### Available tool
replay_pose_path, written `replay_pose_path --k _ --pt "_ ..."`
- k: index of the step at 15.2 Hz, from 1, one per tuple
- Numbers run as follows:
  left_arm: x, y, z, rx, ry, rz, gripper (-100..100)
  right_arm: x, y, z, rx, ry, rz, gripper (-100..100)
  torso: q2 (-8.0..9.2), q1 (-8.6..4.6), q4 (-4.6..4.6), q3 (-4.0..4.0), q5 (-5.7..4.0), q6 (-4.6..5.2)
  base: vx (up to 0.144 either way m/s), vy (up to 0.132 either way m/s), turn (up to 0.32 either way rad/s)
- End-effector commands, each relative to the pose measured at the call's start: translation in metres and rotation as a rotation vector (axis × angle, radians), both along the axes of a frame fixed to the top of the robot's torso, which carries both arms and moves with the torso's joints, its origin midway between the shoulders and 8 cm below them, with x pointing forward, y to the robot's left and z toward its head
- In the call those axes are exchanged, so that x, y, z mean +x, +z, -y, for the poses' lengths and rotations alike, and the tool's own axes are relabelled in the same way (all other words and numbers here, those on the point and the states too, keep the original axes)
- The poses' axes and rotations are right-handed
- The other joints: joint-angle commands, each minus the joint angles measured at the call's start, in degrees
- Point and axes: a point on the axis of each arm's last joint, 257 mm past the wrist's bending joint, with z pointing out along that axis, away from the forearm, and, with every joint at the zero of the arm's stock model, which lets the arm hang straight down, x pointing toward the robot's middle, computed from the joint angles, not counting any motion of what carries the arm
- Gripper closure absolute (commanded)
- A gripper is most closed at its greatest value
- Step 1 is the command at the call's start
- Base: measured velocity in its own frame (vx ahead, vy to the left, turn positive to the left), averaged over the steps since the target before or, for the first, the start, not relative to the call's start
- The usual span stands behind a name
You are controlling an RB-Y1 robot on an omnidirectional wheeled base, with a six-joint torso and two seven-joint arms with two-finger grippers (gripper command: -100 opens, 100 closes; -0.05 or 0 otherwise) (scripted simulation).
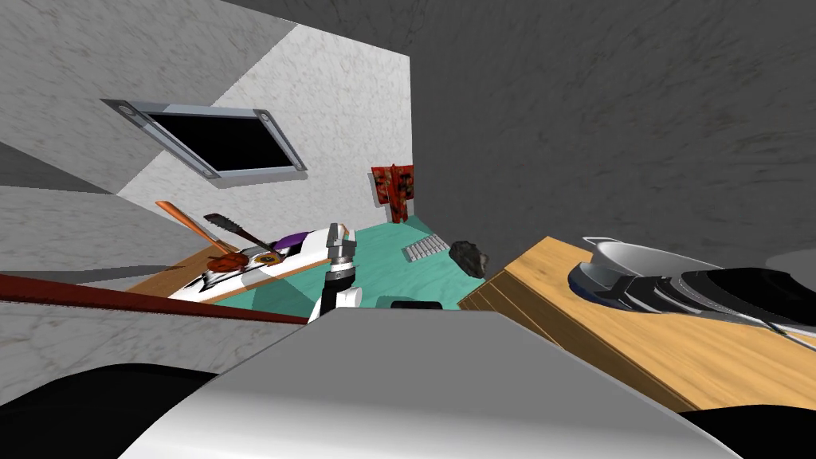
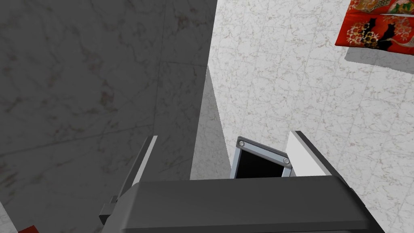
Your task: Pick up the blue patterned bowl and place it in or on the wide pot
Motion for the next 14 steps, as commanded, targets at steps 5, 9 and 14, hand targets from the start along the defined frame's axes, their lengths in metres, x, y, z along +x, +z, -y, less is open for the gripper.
replay_pose_path --k 5,9,14 --pt "0.0 0.0 0.0 0.0 0.0 0.0 0 0.016 0.026 0.0 -0.028 0.062 -0.031 100 -0.07 -0.17 0.05 -0.01 0.21 0.02 -0.019 -0.072 -0.006" --pt "0.0 0.0 0.0 0.0 0.0 0.0 0 0.023 0.038 0.0 -0.042 0.089 -0.045 100 -0.17 -1.18 0.24 0.04 0.77 0.1 -0.034 -0.097 -0.009" --pt "0.0 0.0 0.0 0.0 0.0 0.0 0 0.033 0.056 -0.001 -0.063 0.126 -0.065 100 -0.41 -2.08 0.45 0.02 1.51 0.22 -0.016 -0.058 -0.012"
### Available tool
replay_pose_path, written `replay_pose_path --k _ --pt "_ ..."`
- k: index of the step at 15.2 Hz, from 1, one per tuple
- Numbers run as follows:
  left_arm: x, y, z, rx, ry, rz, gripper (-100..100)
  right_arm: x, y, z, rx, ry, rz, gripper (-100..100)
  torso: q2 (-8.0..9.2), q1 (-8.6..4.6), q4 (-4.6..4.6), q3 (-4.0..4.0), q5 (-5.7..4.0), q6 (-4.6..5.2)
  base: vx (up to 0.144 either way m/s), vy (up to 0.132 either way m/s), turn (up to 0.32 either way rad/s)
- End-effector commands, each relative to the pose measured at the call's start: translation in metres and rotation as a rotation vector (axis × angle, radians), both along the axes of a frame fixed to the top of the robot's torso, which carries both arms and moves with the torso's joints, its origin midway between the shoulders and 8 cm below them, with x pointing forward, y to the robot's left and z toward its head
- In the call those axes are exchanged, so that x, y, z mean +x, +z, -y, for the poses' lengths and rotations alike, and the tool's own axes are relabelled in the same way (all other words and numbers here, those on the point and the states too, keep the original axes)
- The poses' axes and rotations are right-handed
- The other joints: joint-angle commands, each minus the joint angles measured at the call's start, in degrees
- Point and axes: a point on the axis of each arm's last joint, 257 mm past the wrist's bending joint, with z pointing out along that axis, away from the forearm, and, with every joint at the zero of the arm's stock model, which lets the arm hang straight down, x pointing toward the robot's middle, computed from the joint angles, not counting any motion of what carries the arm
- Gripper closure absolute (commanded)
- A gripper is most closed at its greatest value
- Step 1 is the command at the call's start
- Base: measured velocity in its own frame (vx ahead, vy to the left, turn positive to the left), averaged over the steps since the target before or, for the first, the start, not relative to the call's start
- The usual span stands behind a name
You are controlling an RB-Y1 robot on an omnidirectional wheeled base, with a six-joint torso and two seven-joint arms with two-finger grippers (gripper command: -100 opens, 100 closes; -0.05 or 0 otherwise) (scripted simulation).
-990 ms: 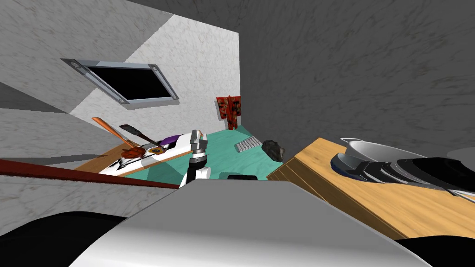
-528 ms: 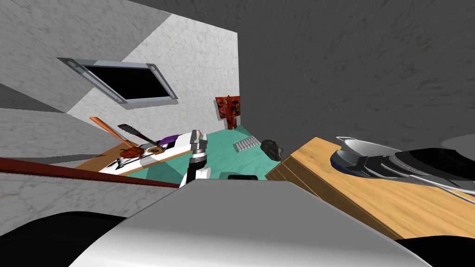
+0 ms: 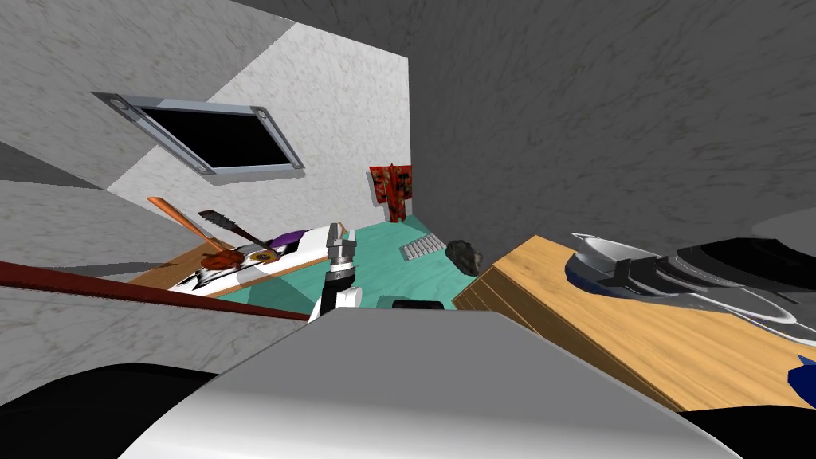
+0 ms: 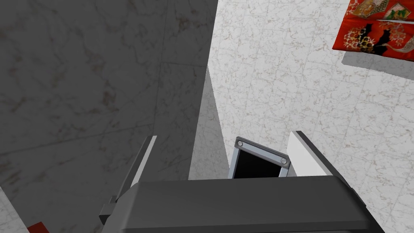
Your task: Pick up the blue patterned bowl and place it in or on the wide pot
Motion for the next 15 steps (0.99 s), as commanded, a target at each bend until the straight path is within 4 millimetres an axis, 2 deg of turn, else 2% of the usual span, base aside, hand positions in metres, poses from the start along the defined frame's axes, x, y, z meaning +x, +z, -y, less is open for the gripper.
replay_pose_path --k 1,3,6,7,13,15 --pt "0.0 0.0 0.0 0.0 0.0 0.0 0 0.01 0.016 0.007 -0.034 0.02 0.0 100 0.0 0.0 0.0 0.0 0.0 0.0 -0.028 -0.088 -0.001" --pt "0.0 0.0 0.0 0.0 0.0 0.0 0 0.016 0.026 0.007 -0.047 0.041 -0.01 100 -0.06 -0.59 0.07 0.0 0.16 0.04 -0.043 -0.096 -0.018" --pt "0.0 0.0 0.0 0.0 0.0 0.0 0 0.016 0.026 0.007 -0.047 0.041 -0.01 100 -0.28 -1.25 0.14 -0.07 0.34 0.06 -0.015 -0.061 -0.001" --pt "0.0 0.0 0.0 0.0 0.0 0.0 0 0.022 0.037 0.006 -0.06 0.06 -0.02 100 -0.39 -1.39 0.15 -0.12 0.41 0.07 -0.008 -0.042 -0.017" --pt "0.0 0.0 0.0 0.0 0.0 0.0 0 0.037 0.065 0.002 -0.095 0.111 -0.048 100 -0.73 -2.93 0.31 -0.21 0.79 0.11 -0.024 -0.102 -0.016" --pt "0.0 0.0 0.0 0.0 0.0 0.0 0 0.042 0.074 0.0 -0.108 0.128 -0.059 100 -0.74 -3.08 0.32 -0.21 0.77 0.07 -0.03 -0.106 -0.014"
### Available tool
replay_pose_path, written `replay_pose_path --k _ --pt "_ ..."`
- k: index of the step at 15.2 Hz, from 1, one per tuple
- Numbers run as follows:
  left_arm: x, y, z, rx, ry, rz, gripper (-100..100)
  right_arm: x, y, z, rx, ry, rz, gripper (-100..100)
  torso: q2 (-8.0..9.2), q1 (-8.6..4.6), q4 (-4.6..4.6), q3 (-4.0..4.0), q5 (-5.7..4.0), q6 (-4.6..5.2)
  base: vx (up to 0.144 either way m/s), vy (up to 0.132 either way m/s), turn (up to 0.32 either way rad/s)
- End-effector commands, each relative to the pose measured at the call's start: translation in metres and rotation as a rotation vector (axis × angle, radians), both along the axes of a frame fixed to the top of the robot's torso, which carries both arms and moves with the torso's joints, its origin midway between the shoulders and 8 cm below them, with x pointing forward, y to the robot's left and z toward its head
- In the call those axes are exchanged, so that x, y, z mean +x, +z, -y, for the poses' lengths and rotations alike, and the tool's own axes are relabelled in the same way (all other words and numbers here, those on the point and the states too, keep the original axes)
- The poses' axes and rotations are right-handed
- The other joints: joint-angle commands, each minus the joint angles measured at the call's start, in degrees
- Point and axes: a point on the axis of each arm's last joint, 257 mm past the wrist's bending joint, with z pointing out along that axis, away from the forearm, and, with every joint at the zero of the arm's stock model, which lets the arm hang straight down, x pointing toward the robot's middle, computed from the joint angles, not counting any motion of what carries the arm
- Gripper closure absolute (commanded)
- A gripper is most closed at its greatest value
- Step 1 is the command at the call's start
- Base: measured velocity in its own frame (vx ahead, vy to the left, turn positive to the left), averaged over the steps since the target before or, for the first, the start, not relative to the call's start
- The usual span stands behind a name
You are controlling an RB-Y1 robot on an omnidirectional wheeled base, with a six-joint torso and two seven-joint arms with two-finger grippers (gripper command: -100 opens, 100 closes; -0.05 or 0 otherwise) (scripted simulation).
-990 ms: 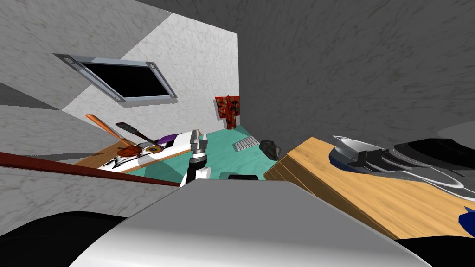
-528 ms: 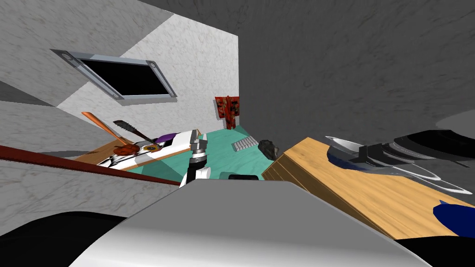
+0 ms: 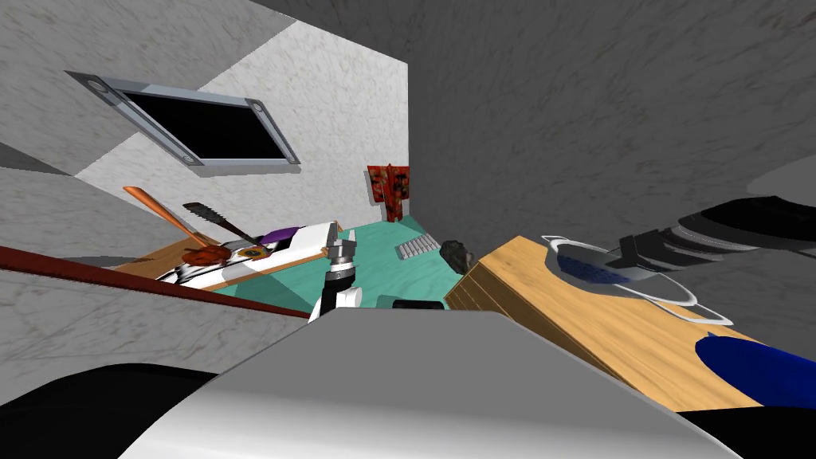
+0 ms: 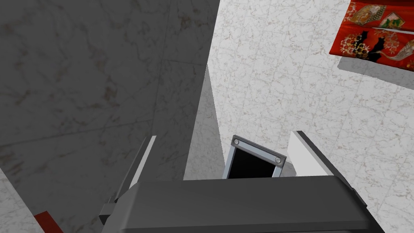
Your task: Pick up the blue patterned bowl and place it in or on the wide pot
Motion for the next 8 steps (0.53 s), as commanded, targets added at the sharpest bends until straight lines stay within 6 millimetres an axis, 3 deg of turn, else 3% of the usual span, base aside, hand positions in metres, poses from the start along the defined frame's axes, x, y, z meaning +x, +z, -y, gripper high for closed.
replay_pose_path --k 1,8 --pt "0.0 0.0 0.0 0.0 0.0 0.0 0 0.008 0.013 -0.001 -0.018 0.021 -0.012 100 0.0 0.0 0.0 0.0 0.0 0.0 -0.034 -0.109 -0.017" --pt "0.0 0.0 0.0 0.0 0.0 0.0 0 0.029 0.059 -0.012 -0.08 0.091 -0.055 100 0.08 0.0 0.13 0.11 0.17 -0.1 -0.03 -0.124 -0.017"
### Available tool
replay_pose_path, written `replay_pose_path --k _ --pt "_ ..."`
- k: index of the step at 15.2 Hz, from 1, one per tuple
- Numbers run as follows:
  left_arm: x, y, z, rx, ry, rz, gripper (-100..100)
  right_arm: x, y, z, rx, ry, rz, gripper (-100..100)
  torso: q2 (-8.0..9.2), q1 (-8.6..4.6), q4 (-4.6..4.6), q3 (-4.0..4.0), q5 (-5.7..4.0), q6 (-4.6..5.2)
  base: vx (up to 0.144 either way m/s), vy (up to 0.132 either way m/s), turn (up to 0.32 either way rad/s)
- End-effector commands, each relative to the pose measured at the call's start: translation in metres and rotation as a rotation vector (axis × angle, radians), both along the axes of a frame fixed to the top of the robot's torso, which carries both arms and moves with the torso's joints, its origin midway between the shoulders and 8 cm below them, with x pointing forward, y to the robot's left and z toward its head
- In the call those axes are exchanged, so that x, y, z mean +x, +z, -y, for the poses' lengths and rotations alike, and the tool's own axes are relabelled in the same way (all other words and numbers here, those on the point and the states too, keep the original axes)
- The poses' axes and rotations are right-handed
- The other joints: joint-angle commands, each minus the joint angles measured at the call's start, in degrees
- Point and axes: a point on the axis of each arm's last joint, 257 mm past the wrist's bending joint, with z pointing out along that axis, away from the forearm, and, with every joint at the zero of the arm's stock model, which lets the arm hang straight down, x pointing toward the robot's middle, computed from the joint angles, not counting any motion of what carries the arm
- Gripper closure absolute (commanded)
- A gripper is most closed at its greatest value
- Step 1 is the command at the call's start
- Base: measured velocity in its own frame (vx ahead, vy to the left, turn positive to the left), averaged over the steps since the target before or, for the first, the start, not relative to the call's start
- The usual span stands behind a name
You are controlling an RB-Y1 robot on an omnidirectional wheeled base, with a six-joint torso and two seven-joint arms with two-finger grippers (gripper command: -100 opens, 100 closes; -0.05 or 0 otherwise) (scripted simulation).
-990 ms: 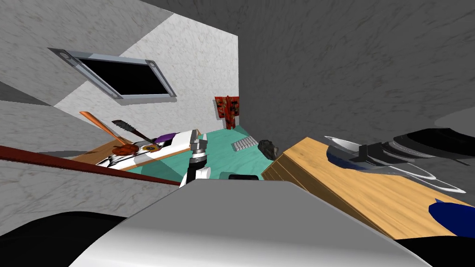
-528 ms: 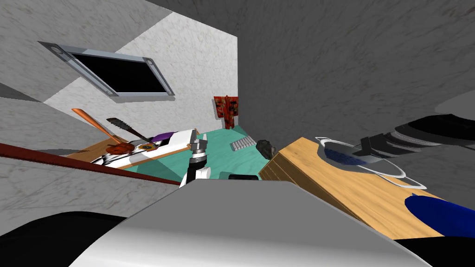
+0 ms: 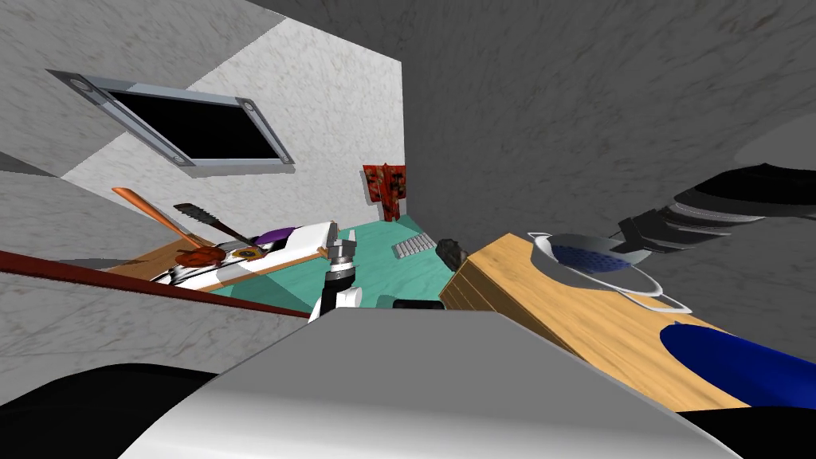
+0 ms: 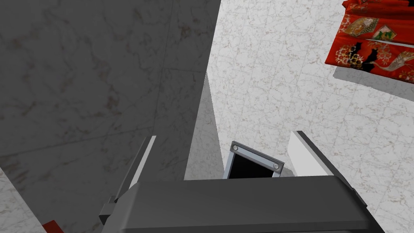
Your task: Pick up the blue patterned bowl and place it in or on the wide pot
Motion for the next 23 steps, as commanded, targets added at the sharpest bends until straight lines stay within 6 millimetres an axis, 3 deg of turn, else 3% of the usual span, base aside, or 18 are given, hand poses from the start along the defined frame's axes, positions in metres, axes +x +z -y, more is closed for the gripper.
replay_pose_path --k 1,6,7,8,12,13,21,23 --pt "0.0 0.0 0.0 0.0 0.0 0.0 0 0.006 0.017 -0.005 -0.022 0.023 -0.012 100 0.0 0.0 0.0 0.0 0.0 0.0 -0.049 -0.132 -0.015" --pt "0.0 0.0 0.0 0.0 0.0 0.0 0 0.02 0.049 -0.015 -0.066 0.063 -0.034 100 0.19 0.16 0.12 0.15 0.14 0.07 -0.04 -0.127 -0.015" --pt "0.0 0.0 0.0 0.0 0.0 0.0 0 0.017 0.04 -0.011 -0.056 0.055 -0.03 100 0.19 0.2 0.13 0.16 0.18 0.07 -0.013 -0.073 0.006" --pt "0.0 0.0 0.0 0.0 0.0 0.0 0 0.018 0.043 -0.012 -0.057 0.058 -0.032 -100 0.17 0.34 0.12 0.15 0.16 0.08 -0.004 -0.028 0.008" --pt "0.0 0.0 0.0 0.0 0.0 0.0 0 0.018 0.042 -0.012 -0.057 0.058 -0.032 -100 0.11 0.72 0.1 0.11 0.26 0.08 -0.001 -0.005 0.0" --pt "0.0 0.0 0.0 0.0 0.0 0.0 0 0.025 0.057 -0.022 -0.063 0.069 -0.033 -100 0.1 0.75 0.1 0.11 0.27 0.07 -0.006 0.014 -0.045" --pt "0.0 0.0 0.0 0.0 0.0 0.0 0 0.05 0.114 -0.064 -0.09 0.108 -0.039 -100 0.14 1.12 0.12 0.13 0.4 0.06 -0.013 0.054 -0.075" --pt "0.0 0.0 0.0 0.0 0.0 0.0 0 0.048 0.106 -0.06 -0.087 0.104 -0.039 -100 0.14 1.05 0.11 0.13 0.36 0.07 -0.006 0.022 -0.014"
